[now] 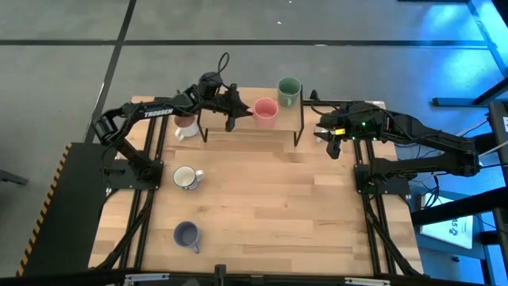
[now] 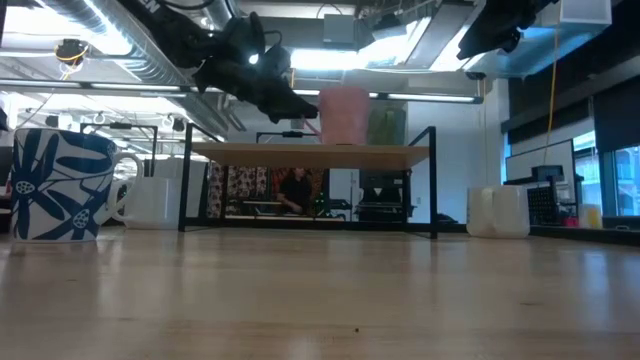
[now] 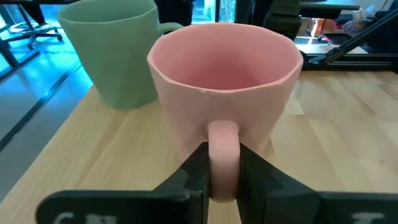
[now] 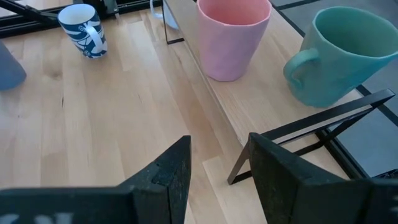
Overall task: Place coffee mugs
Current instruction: Put the pink mug on the shelf
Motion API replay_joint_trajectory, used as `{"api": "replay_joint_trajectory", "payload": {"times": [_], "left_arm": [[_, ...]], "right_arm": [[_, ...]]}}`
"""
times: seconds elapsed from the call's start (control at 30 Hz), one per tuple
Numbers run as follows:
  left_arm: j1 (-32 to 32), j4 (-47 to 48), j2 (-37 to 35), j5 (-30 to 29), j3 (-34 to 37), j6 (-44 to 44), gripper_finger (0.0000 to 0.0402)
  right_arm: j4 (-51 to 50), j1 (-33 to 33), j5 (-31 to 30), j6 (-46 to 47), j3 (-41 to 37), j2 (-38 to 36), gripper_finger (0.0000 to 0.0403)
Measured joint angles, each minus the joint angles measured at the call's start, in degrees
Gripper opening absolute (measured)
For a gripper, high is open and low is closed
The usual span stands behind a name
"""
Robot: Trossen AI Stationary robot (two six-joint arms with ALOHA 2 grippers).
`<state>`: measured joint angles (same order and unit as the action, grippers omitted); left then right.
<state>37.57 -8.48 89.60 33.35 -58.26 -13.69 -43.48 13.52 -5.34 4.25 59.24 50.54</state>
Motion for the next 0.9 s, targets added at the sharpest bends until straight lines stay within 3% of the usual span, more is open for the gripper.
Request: {"api": "replay_joint_trajectory", "payload": {"times": [0.13, 0.3, 0.43, 0.77, 0.9], "left_arm": [[-1.6, 0.8, -1.4, -5.3, 0.0, 1.7, 0.0042], [-4.6, 3.6, -7.1, -18.6, 0.0, 6.6, 0.0042], [-8.5, 6.5, -10.7, -35.8, 0.0, 13.0, 0.0042], [-23.2, -4.0, -7.4, -78.7, 0.1, 22.2, 0.0042], [-26.2, -6.7, -5.0, -90.3, -0.1, 26.0, 0.0042]], "right_arm": [[0.0, 0.0, 0.0, -0.9, 0.0, 0.0, 0.0144], [0.0, 0.0, -1.0, -1.7, 0.0, 0.0, 0.0144], [0.0, 0.0, -3.0, -1.7, 0.0, 0.0, 0.0144], [0.2, 0.0, -7.7, -1.4, 0.0, 0.0, 0.0144], [0.2, 0.0, -8.4, -1.4, 0.0, 0.0, 0.0144]]}}
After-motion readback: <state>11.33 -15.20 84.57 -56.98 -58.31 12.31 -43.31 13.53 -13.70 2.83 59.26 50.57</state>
